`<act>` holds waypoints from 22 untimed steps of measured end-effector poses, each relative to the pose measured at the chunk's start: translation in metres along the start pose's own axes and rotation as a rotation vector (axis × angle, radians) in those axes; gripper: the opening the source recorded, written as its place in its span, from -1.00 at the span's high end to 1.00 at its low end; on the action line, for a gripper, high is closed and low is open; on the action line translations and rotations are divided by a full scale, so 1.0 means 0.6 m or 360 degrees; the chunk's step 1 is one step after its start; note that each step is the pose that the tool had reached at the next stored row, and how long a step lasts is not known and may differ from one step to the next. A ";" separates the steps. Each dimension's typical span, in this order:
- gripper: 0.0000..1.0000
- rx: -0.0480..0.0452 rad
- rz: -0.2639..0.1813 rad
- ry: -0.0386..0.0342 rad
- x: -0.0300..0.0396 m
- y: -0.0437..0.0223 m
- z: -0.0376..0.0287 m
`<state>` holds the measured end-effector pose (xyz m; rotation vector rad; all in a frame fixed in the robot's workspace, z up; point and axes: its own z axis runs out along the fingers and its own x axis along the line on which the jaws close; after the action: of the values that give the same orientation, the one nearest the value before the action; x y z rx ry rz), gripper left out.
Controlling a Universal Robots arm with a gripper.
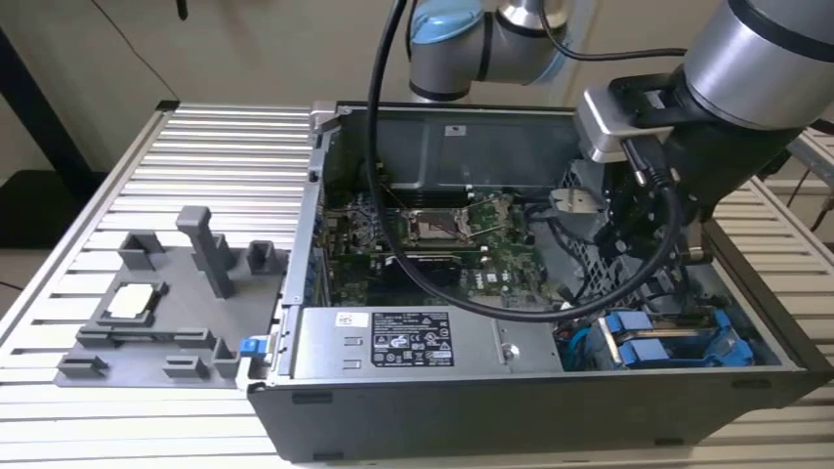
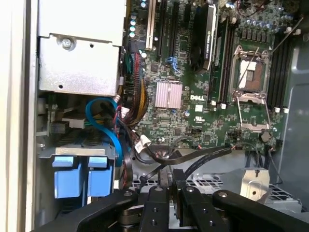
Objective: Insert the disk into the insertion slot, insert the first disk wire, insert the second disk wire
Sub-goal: 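Insert the second disk wire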
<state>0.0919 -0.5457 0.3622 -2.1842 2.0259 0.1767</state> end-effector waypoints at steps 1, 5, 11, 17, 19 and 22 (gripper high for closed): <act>0.68 -0.0002 -0.0001 0.0031 0.000 0.000 0.000; 0.68 -0.0011 -0.0003 0.0144 0.001 0.000 0.000; 0.68 -0.0021 -0.0006 0.0277 0.002 -0.009 0.002; 0.68 -0.0017 -0.0007 0.0297 0.004 -0.020 0.007; 0.68 -0.0016 -0.0007 0.0296 0.004 -0.020 0.008; 0.69 -0.0016 -0.0007 0.0296 0.004 -0.020 0.008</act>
<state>0.1043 -0.5460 0.3576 -2.2883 2.1182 -0.0179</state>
